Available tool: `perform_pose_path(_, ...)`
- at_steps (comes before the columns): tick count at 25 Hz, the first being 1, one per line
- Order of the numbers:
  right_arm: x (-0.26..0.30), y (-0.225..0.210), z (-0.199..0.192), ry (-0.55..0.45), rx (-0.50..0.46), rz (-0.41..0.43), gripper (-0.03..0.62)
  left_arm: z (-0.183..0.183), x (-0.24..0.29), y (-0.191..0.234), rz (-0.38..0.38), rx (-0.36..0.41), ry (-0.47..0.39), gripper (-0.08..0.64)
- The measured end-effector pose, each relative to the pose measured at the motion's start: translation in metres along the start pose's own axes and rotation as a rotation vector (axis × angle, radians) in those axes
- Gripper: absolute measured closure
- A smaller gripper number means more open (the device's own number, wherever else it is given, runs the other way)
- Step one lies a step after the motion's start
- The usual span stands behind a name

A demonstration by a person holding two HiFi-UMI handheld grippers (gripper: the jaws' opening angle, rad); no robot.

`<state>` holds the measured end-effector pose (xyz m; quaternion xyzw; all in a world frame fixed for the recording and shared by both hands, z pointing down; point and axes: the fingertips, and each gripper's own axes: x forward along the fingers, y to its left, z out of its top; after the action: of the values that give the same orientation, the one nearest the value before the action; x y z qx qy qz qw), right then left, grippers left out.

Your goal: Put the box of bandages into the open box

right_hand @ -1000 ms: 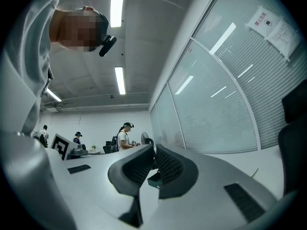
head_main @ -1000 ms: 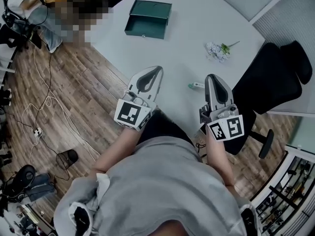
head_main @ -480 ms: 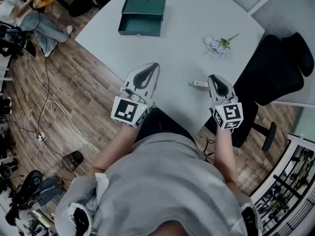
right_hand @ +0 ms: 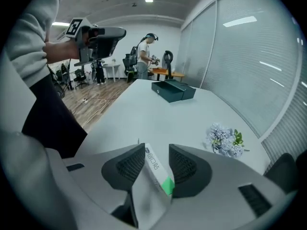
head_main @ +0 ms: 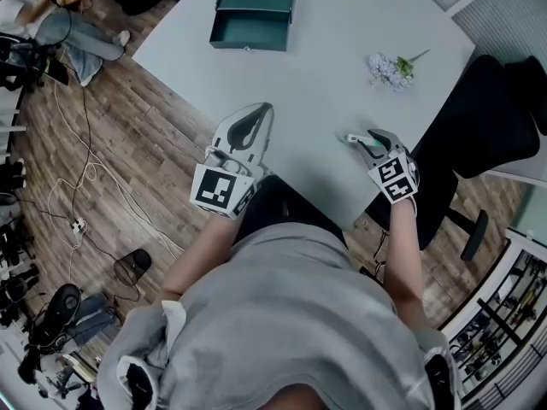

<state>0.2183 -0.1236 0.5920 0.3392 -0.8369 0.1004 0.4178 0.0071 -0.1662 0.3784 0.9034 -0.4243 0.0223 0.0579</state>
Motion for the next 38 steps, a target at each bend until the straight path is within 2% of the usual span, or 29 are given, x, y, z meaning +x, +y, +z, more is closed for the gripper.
perform_pose_path(2, 0.010, 0.003, -0.002, 0.044, -0.049, 0.034, 0.415, -0.002, 0.000, 0.005, 0.001, -0.001, 0.004, 0.540)
perform_pose_path(9, 0.033, 0.011, -0.026, 0.242, -0.232, 0.091, 0.408, 0.001, 0.002, 0.009, -0.004, 0.021, 0.007, 0.540)
perform_pose_path(14, 0.033, 0.013, -0.028, 0.235, -0.213, 0.049, 0.428, 0.003, -0.001, 0.009, -0.011, 0.038, 0.006, 0.540)
perform_pose_path(19, 0.029, 0.020, -0.031, 0.264, -0.255, 0.059, 0.456, 0.004, -0.003, 0.007, -0.008, 0.034, 0.003, 0.540)
perform_pose_path(21, 0.027, 0.019, -0.031, 0.257, -0.239, 0.063, 0.480, 0.004, -0.001, 0.004, -0.007, 0.036, 0.001, 0.540)
perform_pose_path(25, 0.014, 0.011, -0.019, 0.150, -0.074, 0.034, 0.483, 0.006, -0.006, 0.000, 0.010, 0.045, -0.003, 0.540)
perform_pose_path(33, -0.018, -0.031, 0.041, -0.222, 0.306, -0.028, 0.485, 0.004, -0.011, 0.003, 0.067, 0.036, -0.008, 0.540)
perform_pose_path(35, -0.024, -0.038, 0.063, -0.291, 0.334, -0.038, 0.485, 0.004, -0.012, 0.011, 0.084, 0.032, -0.011, 0.540)
perform_pose_path(38, -0.023, -0.042, 0.101, -0.348, 0.311, -0.052, 0.485, 0.004, -0.010, 0.031, 0.093, 0.030, -0.008, 0.540)
